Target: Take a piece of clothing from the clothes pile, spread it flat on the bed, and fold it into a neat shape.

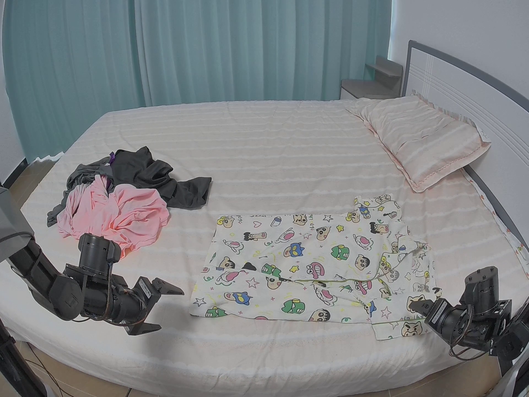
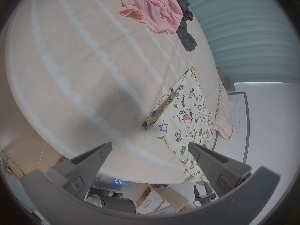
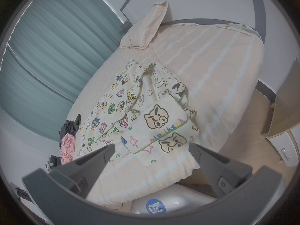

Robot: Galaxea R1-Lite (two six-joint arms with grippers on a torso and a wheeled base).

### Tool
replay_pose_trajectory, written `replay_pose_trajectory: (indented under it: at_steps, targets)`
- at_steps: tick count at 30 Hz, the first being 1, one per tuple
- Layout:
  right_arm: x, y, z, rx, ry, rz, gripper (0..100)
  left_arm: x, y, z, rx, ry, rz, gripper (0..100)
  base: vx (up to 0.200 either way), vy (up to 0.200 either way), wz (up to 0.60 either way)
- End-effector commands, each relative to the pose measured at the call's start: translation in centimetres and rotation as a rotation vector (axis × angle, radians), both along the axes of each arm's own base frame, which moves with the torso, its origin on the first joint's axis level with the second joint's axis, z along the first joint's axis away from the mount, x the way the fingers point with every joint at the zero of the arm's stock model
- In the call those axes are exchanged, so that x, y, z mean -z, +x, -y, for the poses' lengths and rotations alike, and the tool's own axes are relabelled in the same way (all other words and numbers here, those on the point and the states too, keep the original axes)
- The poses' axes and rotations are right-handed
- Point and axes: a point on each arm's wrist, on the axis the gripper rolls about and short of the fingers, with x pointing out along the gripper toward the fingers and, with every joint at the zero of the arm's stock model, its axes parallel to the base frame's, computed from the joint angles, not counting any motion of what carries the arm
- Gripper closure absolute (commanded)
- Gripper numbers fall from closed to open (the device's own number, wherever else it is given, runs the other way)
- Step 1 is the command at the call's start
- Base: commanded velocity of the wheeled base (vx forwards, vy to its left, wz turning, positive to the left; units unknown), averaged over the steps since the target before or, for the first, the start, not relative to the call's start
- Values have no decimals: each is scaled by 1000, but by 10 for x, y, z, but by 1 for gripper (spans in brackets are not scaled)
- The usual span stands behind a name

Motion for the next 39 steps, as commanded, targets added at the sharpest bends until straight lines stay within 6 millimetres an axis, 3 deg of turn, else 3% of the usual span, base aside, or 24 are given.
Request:
replay_pose_trajectory:
  at_steps: [1,9,12,17,24,28,31,39]
  targets:
    - [-7,-6,1,-4,7,45,0,0,0,0,-1,0,-1,0,0,0,0]
    - [-16,20,-9,-26,46,115,0,0,0,0,0,0,1,0,0,0,0]
    - [2,36,-17,-52,46,47,0,0,0,0,-1,0,-1,0,0,0,0]
    - [3,51,-29,-144,130,72,0,0,0,0,0,0,1,0,0,0,0]
    - [12,68,-68,-271,143,72,0,0,0,0,0,0,1,0,0,0,0]
    - [29,83,-83,-291,133,45,0,0,0,0,0,0,1,0,0,0,0]
    - [39,90,-87,-293,124,27,0,0,0,0,0,0,1,0,0,0,0]
    - [46,103,-95,-296,119,29,0,0,0,0,0,0,0,0,0,0,0]
